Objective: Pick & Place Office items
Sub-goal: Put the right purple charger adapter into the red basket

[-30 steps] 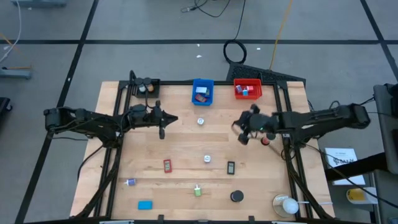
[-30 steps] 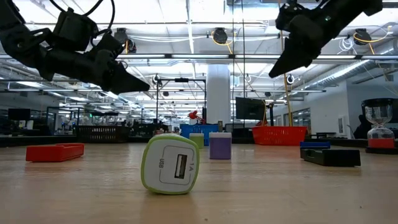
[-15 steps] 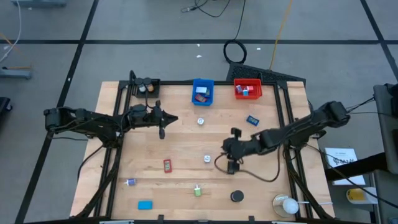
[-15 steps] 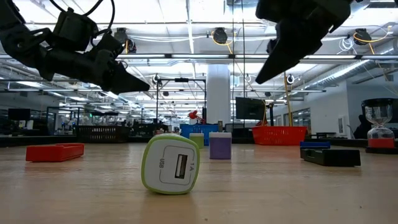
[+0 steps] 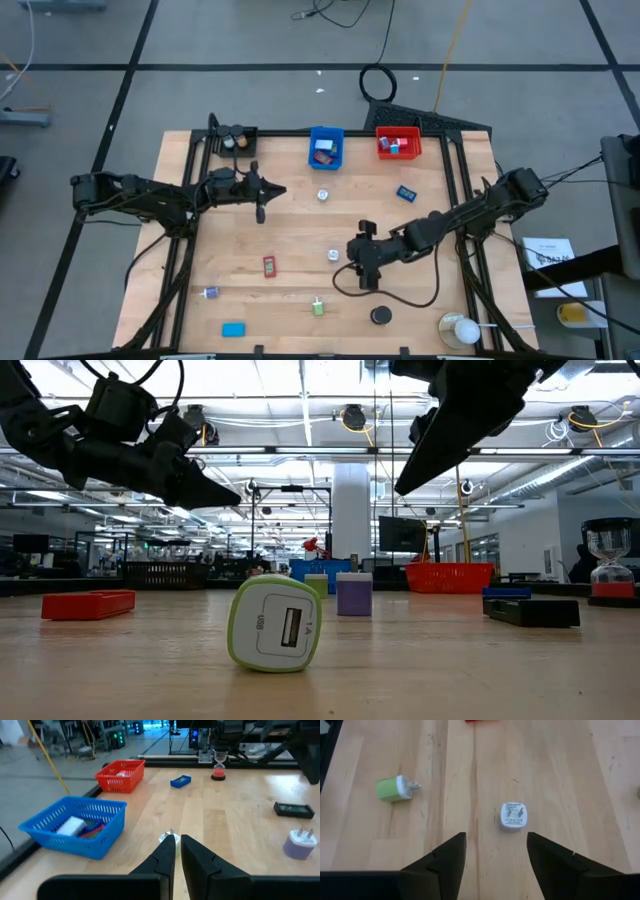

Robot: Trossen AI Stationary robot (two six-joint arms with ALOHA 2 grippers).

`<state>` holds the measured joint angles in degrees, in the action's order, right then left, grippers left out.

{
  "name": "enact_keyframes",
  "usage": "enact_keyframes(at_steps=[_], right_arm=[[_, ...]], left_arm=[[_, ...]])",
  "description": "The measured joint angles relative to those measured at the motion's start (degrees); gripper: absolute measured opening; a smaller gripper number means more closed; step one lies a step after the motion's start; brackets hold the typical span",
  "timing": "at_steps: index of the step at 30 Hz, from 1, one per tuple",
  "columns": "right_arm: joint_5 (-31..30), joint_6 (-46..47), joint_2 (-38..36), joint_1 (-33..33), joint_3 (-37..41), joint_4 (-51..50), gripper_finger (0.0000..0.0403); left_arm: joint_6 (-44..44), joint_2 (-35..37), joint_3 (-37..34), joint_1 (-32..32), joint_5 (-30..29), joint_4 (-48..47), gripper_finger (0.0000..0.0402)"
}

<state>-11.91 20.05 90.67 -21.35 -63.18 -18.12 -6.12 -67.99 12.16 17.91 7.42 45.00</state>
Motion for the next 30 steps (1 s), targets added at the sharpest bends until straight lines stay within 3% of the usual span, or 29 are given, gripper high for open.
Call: enact_keyframes(at_steps=[10, 30], right_arm=[[0.1, -1.9, 6.0, 0.4, 0.0, 4.6, 0.0222], [0.2, -3.1, 6.1, 1.5, 0.0, 7.2, 0.0233]], left_arm=[[-0.6, 0.0, 0.0, 0.0, 0.0, -0.1, 0.0037], [0.4, 0.0, 0.0, 0.0, 0.0, -0.2, 0.0037]])
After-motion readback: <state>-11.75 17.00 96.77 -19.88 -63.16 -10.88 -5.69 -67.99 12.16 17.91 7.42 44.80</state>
